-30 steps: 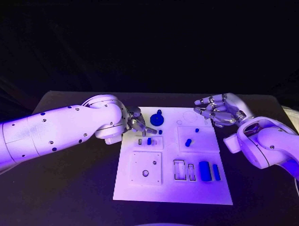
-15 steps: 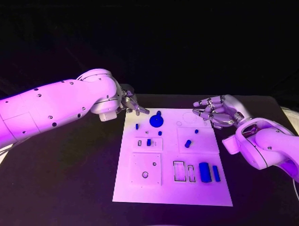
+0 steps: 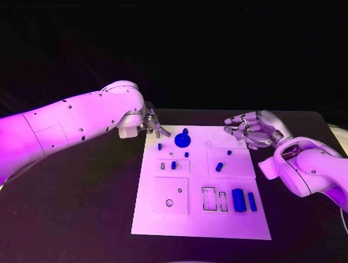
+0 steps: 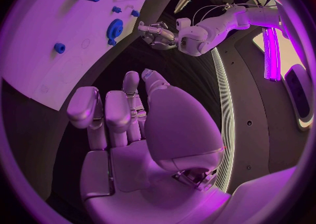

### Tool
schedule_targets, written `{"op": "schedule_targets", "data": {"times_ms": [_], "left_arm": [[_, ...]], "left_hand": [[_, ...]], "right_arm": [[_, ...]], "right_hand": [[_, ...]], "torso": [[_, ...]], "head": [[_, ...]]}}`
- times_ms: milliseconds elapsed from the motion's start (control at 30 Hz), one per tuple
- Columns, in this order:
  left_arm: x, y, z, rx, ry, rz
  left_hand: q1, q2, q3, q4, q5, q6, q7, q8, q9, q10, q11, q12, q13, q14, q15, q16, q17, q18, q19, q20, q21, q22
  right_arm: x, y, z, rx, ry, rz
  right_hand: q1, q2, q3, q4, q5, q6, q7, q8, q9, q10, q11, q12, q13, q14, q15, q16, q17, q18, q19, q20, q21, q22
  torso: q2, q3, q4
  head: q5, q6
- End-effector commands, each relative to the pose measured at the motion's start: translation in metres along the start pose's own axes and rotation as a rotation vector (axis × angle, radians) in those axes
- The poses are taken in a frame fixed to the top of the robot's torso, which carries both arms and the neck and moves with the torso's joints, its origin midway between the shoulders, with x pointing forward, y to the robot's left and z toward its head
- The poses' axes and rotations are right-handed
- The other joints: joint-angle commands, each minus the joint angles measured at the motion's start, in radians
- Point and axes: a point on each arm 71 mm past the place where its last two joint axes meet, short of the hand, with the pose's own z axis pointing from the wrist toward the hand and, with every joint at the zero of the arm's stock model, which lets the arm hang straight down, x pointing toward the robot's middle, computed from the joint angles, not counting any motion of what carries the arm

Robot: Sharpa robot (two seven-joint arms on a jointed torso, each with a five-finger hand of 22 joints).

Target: Assemble the parts on the task board

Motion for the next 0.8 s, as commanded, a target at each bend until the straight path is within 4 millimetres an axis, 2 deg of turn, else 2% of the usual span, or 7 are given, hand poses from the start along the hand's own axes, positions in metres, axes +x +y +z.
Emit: {"op": "schedule_targets", "data": {"times_ms": [33,100,333,500,800], "left_arm": [[0.003,0.002,0.004,-0.045,0.035,0.046],[0.003,0.002,0.005,-0.047,0.040,0.049],[0.006,0.002,0.010,-0.055,0.057,0.058],[0.010,0.003,0.013,-0.065,0.074,0.065],[0.015,0.004,0.017,-0.076,0.093,0.074]], "left_hand": [[0.008,0.005,-0.005,0.000,0.004,0.007,0.001,0.004,-0.001,0.001,-0.004,0.005,0.002,0.105,0.004,0.003,0.263,0.008,0.005,0.005,0.005,0.085],[0.010,0.007,-0.009,0.000,0.004,0.012,-0.001,0.007,-0.002,0.004,-0.005,0.009,0.005,0.105,0.003,0.003,0.263,0.008,0.006,0.005,0.007,0.087],[0.033,0.013,-0.025,-0.003,0.003,0.031,-0.009,0.017,-0.003,0.024,-0.013,0.037,0.030,0.105,-0.003,0.003,0.263,0.003,0.018,0.000,0.022,0.106],[0.038,0.016,-0.028,-0.002,0.003,0.035,-0.011,0.019,-0.003,0.029,-0.014,0.044,0.036,0.105,-0.004,0.003,0.263,0.001,0.022,-0.001,0.027,0.112],[0.040,0.022,-0.030,-0.001,0.003,0.038,-0.012,0.019,-0.004,0.033,-0.016,0.049,0.040,0.105,-0.005,0.003,0.263,0.000,0.025,-0.002,0.031,0.116]], "right_arm": [[0.002,0.001,0.000,-0.004,0.016,-0.002],[0.002,0.001,0.000,-0.005,0.016,-0.002],[0.003,0.001,0.000,-0.006,0.018,-0.002],[0.003,0.001,0.000,-0.007,0.018,-0.002],[0.003,0.001,0.000,-0.009,0.019,-0.004]], "right_hand": [[-0.004,0.002,-0.001,0.005,0.005,-0.005,0.002,0.006,0.002,-0.008,-0.001,-0.006,-0.001,0.000,-0.007,-0.007,-0.001,0.007,-0.005,0.001,-0.004,-0.001],[-0.004,0.002,-0.001,0.005,0.005,-0.005,0.002,0.006,0.002,-0.008,-0.001,-0.006,-0.001,0.000,-0.007,-0.007,-0.001,0.007,-0.005,0.001,-0.004,-0.001],[-0.001,0.003,0.000,0.004,0.007,-0.005,0.002,0.006,0.002,-0.008,-0.001,-0.005,-0.001,0.000,-0.007,-0.007,-0.001,0.007,-0.005,0.001,-0.005,-0.001],[-0.001,0.003,0.000,0.004,0.007,-0.005,0.002,0.006,0.002,-0.008,-0.001,-0.005,-0.001,0.000,-0.007,-0.007,-0.001,0.007,-0.005,0.001,-0.005,-0.001],[0.001,0.003,0.001,0.003,0.008,-0.005,0.002,0.006,0.002,-0.009,-0.001,-0.006,-0.003,0.000,-0.008,-0.008,-0.001,0.007,-0.005,0.001,-0.005,-0.001]], "torso": [[0.000,0.0005,0.0012],[-0.001,0.0017,0.0012],[-0.002,0.0021,0.0001],[-0.001,0.0009,0.0007],[-0.002,0.0011,0.0005]], "head": [[0.005,-0.002],[0.006,-0.003],[0.009,-0.004],[0.009,-0.005],[0.011,-0.006]]}}
